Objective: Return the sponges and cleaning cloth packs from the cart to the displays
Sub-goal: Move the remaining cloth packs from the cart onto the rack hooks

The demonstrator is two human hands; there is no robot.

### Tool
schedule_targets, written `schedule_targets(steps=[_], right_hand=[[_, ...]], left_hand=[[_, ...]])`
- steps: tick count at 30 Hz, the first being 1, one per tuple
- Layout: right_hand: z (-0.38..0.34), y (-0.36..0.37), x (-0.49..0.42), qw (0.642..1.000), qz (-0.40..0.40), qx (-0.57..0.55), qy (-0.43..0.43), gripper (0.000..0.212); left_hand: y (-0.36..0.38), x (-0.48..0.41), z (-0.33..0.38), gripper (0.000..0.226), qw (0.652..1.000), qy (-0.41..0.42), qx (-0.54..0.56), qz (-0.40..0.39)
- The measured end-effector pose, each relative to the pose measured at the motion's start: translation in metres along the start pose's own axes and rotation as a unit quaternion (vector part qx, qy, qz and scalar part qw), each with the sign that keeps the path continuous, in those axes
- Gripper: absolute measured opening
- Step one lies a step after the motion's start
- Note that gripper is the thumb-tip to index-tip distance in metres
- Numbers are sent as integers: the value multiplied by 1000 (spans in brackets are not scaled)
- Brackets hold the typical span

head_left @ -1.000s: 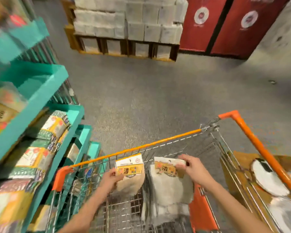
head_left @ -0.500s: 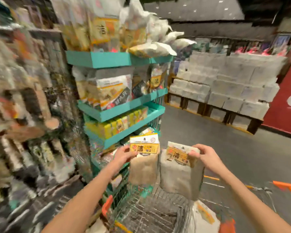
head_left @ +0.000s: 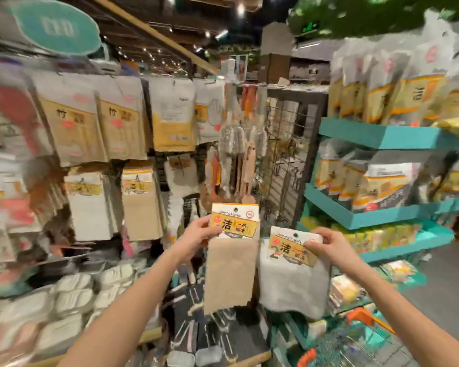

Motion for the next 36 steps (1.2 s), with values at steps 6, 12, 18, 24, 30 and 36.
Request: schedule_targets(steps=[6,12,18,24,30,36], right_hand=[[-64,121,-92,997,-55,-20,-41,13],[-106,202,-150,996,-60,-47,-52,13],[-116,245,-196,994,-81,-47,-50,9],[-117,267,-242,992,-96,-76,-35,16],[-113,293,-298,986,-133,-102,-28,17],[-109,310,-339,979,-150,-136,-32,13]], left_hand=[[-156,-18,-7,27,995,-24,4,98],[-269,-37,-18,23,984,-30,27,172],[-316,-60,-31,27,973,-28,67,217],[-350,-88,-40,18,963,-27,60,262],[-380,-115,-43,21,945,-37,37,324],[-387,-133,-53,14,939,-52,44,337]])
Point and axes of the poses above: each hand's wrist, its own x-axis away from the middle knuckle, its own y-axis out of the palm, z = x × y, the point moved 9 cm from there along -x, towards the middle knuckle, and after that the axes turned 4 degrees about -y, right-handed, at the moved point
